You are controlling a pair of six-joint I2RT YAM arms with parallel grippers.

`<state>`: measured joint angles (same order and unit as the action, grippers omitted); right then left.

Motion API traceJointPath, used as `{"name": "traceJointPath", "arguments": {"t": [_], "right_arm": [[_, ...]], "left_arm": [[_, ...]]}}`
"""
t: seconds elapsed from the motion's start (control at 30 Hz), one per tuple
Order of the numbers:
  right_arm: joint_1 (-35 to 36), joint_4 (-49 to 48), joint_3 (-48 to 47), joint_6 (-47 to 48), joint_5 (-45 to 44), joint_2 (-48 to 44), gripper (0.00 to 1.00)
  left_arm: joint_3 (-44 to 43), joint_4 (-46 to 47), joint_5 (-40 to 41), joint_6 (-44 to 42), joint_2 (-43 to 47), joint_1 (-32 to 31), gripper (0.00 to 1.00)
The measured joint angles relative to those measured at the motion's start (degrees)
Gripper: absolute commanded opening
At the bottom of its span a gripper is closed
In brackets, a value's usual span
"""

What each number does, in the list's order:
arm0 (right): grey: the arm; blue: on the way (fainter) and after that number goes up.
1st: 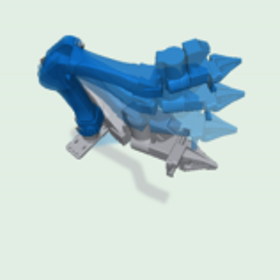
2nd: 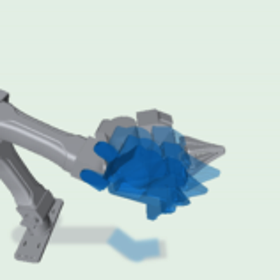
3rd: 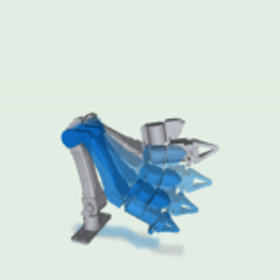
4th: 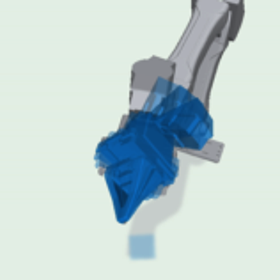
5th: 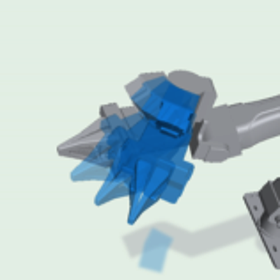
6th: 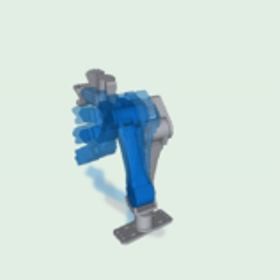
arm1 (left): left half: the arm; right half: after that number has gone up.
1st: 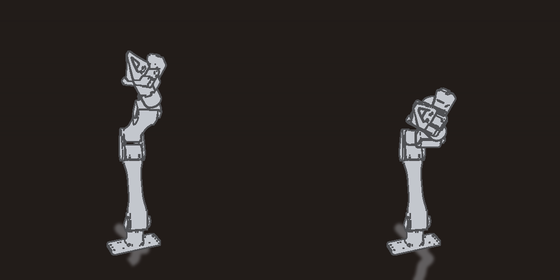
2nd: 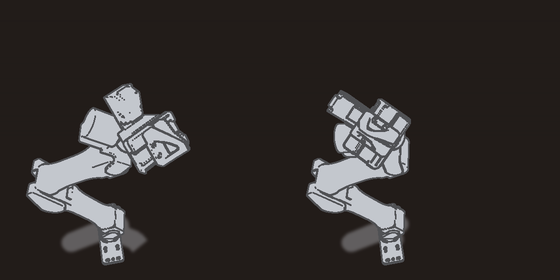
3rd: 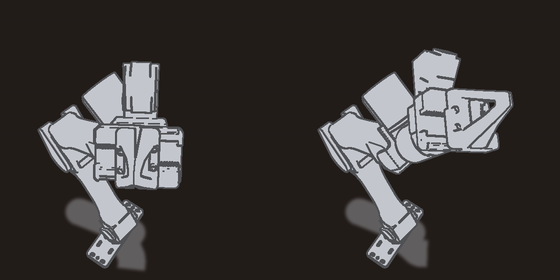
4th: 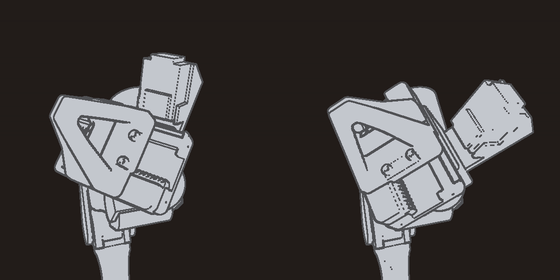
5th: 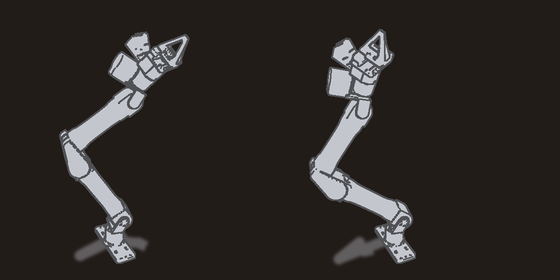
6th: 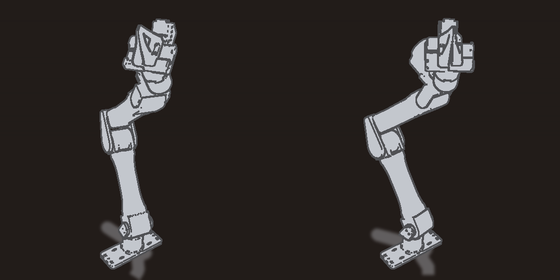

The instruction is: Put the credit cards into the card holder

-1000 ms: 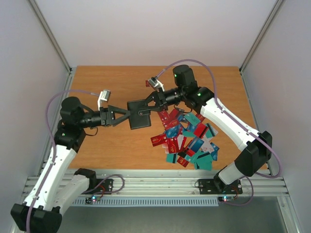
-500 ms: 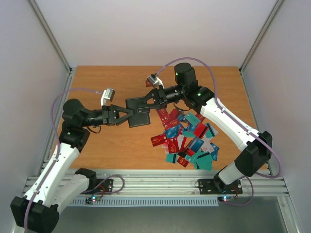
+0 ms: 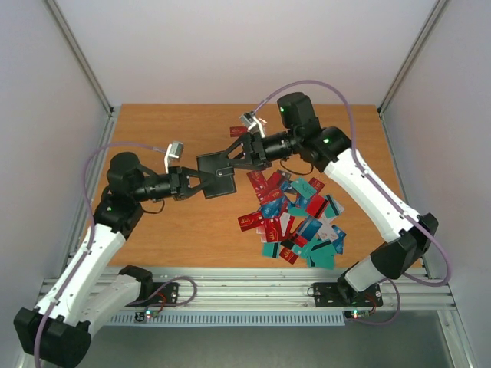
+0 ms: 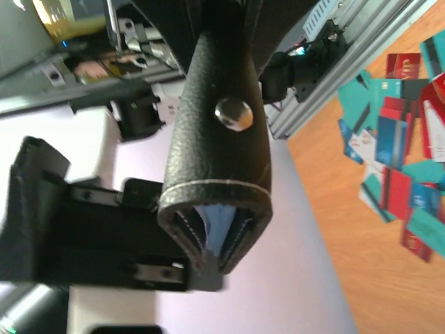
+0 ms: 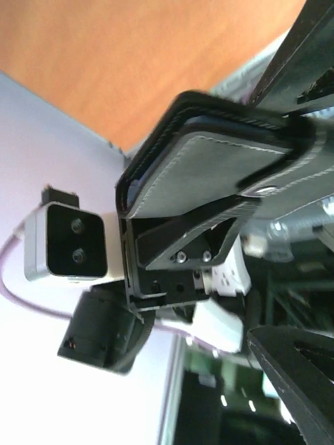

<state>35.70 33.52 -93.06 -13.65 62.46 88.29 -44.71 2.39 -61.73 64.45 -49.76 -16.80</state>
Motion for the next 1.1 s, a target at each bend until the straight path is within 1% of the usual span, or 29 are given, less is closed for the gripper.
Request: {"name": "traceJointPath", "arguments": {"t": [0.13, 0.23, 0.33, 0.47, 0.6, 0.83, 0.93, 1.1], "right_arm": [[0.0, 14.5, -6.4, 9.8, -11.9, -0.6, 0.83], [0.0, 23.1, -7.4, 14.9, -20.3, -1.4, 0.82], [0.0, 28.9, -7.3, 17.6, -26.2, -1.6, 0.81], [0.0, 32.7, -7.0, 18.6, -31.4, -2.1, 0.78], [1.0, 33.7, -6.8, 18.4, -35.8, -2.9, 0.77], [4.7, 33.8, -6.8, 17.3, -42.4, -2.9, 0.74], [5.6, 33.8, -6.8, 16.3, -44.0, -2.9, 0.73], [7.2, 34.0, -7.3, 15.2, -45.6, -2.6, 0.67]], "left_arm": [[-5.3, -15.4, 7.3, -8.6, 0.0, 0.0, 0.0], [-8.9, -25.5, 13.4, -15.6, -0.2, 0.0, 0.0], [-10.8, -33.0, 18.4, -20.3, -1.7, 0.0, 0.0], [-11.0, -39.3, 24.0, -23.4, -4.0, -0.4, 0.0], [-11.1, -41.8, 28.8, -24.0, -4.7, -1.8, 0.0], [-14.1, -43.7, 35.9, -24.0, -6.8, -7.0, 0.0], [-15.2, -43.8, 38.3, -24.0, -7.3, -8.9, 0.0], [-16.9, -43.8, 42.4, -23.8, -9.5, -12.7, 0.0]]}}
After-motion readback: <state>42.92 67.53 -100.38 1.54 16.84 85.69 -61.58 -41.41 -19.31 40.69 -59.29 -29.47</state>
